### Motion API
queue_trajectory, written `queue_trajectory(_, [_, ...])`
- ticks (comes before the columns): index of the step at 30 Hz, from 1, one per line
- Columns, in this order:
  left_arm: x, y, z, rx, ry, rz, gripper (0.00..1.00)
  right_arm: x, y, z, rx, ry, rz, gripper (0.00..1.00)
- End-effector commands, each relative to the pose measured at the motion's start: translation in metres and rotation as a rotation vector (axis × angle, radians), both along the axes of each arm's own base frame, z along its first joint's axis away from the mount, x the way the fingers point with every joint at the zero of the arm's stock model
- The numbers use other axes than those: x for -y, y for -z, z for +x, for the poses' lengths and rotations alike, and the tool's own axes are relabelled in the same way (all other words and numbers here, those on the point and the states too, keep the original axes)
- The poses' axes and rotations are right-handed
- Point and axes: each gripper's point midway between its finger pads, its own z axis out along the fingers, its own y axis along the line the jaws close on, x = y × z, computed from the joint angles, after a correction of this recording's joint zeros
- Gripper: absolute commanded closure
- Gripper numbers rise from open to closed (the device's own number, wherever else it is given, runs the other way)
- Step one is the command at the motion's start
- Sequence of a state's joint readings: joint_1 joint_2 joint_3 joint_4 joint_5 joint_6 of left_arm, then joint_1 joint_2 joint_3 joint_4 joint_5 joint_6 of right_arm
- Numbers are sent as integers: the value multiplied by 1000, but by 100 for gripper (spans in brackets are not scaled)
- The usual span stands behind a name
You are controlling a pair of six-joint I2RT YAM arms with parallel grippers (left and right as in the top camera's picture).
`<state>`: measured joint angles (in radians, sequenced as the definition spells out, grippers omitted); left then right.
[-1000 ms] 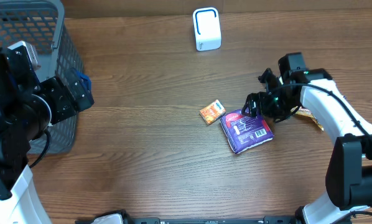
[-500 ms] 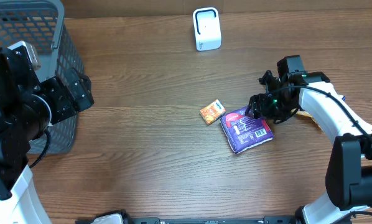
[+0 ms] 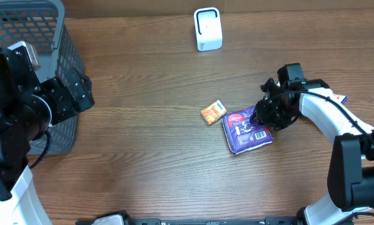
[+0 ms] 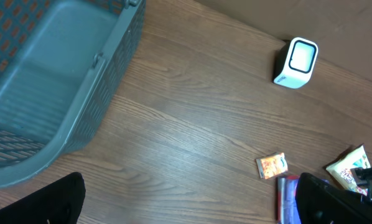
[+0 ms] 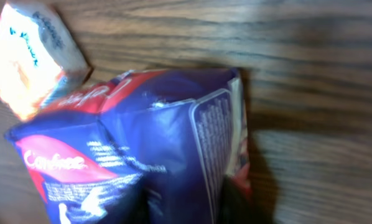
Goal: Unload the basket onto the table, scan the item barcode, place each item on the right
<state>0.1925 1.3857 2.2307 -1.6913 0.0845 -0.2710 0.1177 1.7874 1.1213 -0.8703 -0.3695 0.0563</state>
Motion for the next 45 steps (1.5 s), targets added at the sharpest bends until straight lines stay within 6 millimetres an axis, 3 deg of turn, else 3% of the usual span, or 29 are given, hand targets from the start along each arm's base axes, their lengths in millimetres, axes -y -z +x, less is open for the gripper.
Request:
queue_trajectory(1, [-3, 0, 0, 2, -22, -2, 0, -1, -10, 7, 8, 24, 0, 94])
queue_trajectory(5, [-3, -1, 0, 2, -22, -2, 0, 10, -36, 22, 27, 34, -73, 96])
queue_trajectory(11, [-3, 0, 0, 2, -22, -2, 0, 49, -87, 35, 35, 163, -338, 96])
queue_trajectory(14, [-3, 0, 0, 2, -22, -2, 0, 70, -97, 30, 30, 268, -501, 96])
queue_trajectory(23, [-3, 0, 0, 2, -22, -2, 0, 92, -100, 25, 59, 440, -700, 95])
queue_trajectory(29, [-3, 0, 0, 2, -22, -2, 0, 67, -91, 28, 38, 373, -556, 73])
queue_trajectory(32, [-3, 0, 0, 2, -22, -2, 0, 52, -89, 29, 30, 297, -481, 57])
queue_trajectory(35, [-3, 0, 0, 2, -22, -2, 0, 27, -89, 33, 38, 191, -344, 55])
queue_trajectory(40, [-3, 0, 0, 2, -22, -2, 0, -33, -104, 51, 151, -19, -35, 55])
queue_trajectory(45, [-3, 0, 0, 2, -22, -2, 0, -71, -111, 82, 329, -111, 16, 49])
